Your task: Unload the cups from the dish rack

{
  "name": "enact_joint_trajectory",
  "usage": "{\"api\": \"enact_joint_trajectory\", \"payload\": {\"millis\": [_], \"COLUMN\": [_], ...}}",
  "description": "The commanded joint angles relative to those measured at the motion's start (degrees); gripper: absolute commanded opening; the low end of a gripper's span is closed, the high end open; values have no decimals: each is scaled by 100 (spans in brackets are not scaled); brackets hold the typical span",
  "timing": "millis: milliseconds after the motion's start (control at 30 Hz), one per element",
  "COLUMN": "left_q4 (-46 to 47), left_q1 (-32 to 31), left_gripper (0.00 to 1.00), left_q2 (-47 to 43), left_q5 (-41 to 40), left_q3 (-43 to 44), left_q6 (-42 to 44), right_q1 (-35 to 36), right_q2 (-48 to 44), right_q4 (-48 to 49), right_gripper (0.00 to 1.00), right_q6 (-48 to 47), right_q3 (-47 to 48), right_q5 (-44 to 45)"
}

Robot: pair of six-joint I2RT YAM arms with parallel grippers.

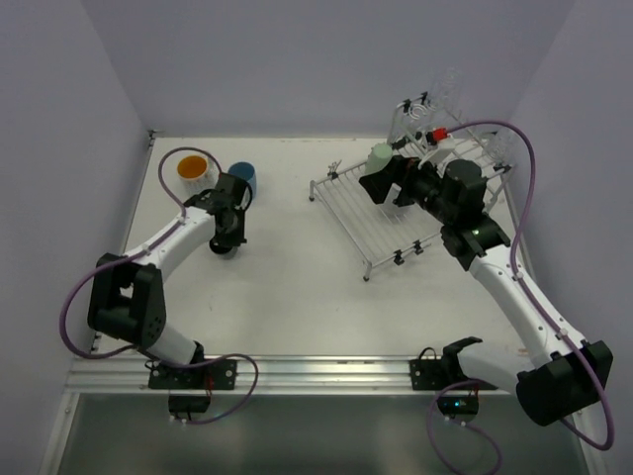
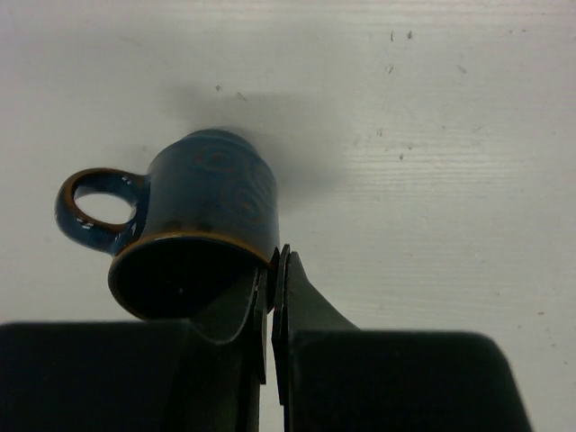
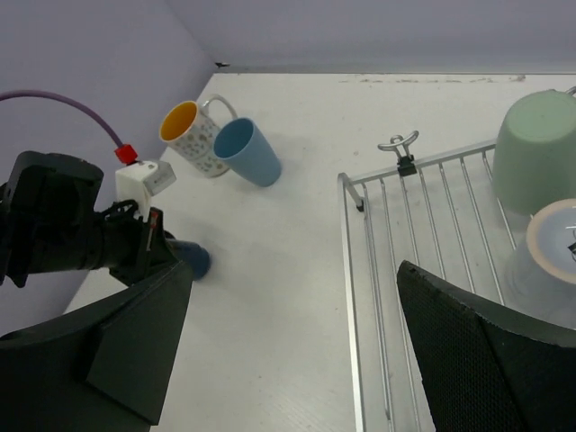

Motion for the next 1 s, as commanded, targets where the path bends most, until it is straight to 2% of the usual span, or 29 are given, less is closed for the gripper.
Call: {"api": "enact_joint_trajectory", "payload": {"millis": [0, 133, 367, 400, 433, 500, 533, 633, 733, 900, 967], "left_q4": [79, 52, 149, 149, 140, 123, 88, -9, -132, -158, -89], "left_q1": [58, 198, 480, 497, 532, 585, 611, 612, 612, 620, 612], "left_gripper": [0, 0, 0, 3, 11, 17, 26, 44, 56, 61, 69], "left_q2": [316, 572, 888, 923, 959, 1090, 1143, 1231, 1249, 1214, 1092], "left_q5": [-319, -372, 7, -46, -133, -275, -275, -354, -503, -662, -697], "left_q3": [198, 339, 330, 365, 470, 620, 829, 1190, 1446, 1499, 1473], "left_q6": [204, 336, 424, 433, 415, 407, 406, 389, 389, 415, 406], "right_q1": [-30, -39, -39, -39, -39, -39, -39, -39, -39, -30, -39], "right_q2": [-123, -70, -27, -18, -9, 0, 43, 105, 237, 378, 430], "right_q4": [-249, -266, -275, -284, -266, -223, -222, -266, -415, -547, -600], "right_gripper": [99, 99, 99, 99, 99, 99, 99, 99, 99, 99, 99], "right_q6": [-379, -370, -317, -308, -300, -264, -256, -264, -370, -440, -510], "right_q3": [279, 279, 296, 296, 296, 288, 296, 314, 393, 446, 446], "right_q5": [342, 351, 307, 264, 220, 193, 158, 236, 474, 869, 1062]}}
